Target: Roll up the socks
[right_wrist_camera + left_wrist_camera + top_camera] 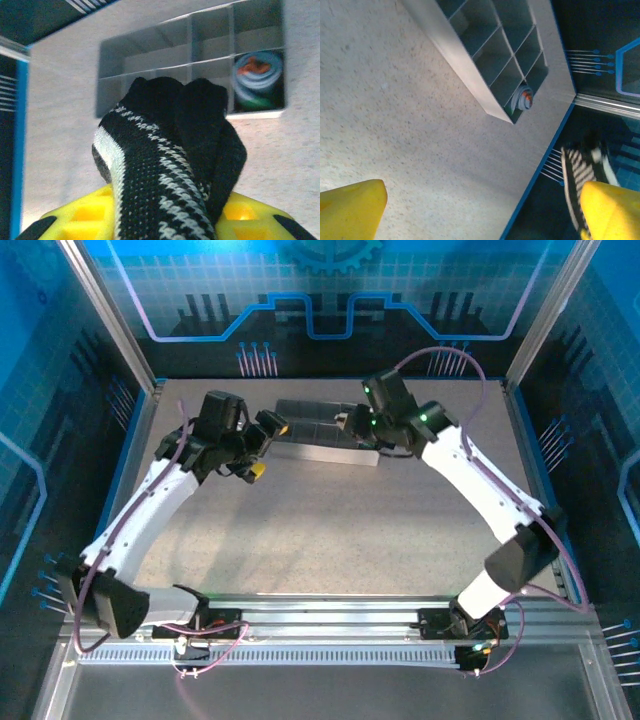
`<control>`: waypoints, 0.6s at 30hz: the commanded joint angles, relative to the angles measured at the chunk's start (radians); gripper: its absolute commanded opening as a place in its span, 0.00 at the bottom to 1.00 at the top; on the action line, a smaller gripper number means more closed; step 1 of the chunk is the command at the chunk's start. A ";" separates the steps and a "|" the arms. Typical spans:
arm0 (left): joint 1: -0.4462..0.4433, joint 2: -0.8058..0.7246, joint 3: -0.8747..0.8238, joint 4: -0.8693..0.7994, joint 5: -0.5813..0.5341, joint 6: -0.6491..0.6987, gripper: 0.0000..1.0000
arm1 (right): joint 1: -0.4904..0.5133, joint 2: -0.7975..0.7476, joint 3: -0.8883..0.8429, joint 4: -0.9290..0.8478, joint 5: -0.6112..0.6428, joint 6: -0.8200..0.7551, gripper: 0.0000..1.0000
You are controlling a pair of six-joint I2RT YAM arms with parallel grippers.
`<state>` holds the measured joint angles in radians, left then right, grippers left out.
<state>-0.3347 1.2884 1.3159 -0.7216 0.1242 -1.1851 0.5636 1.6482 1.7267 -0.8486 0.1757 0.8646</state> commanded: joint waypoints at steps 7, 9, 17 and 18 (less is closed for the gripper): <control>0.005 -0.127 -0.068 -0.092 -0.065 0.173 0.98 | -0.024 0.412 0.478 -0.446 0.085 0.026 0.00; 0.005 -0.154 -0.079 -0.093 -0.062 0.187 0.97 | -0.027 0.477 0.568 -0.477 0.078 0.042 0.00; 0.005 -0.257 -0.080 -0.157 -0.077 0.261 0.97 | -0.065 0.641 0.638 -0.491 -0.037 0.181 0.00; 0.004 -0.276 -0.081 -0.155 -0.079 0.272 0.97 | -0.069 0.648 0.628 -0.479 -0.048 0.197 0.00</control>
<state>-0.3347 1.0554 1.2388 -0.8413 0.0647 -0.9741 0.5205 2.2635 2.3505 -1.2896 0.1761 0.9783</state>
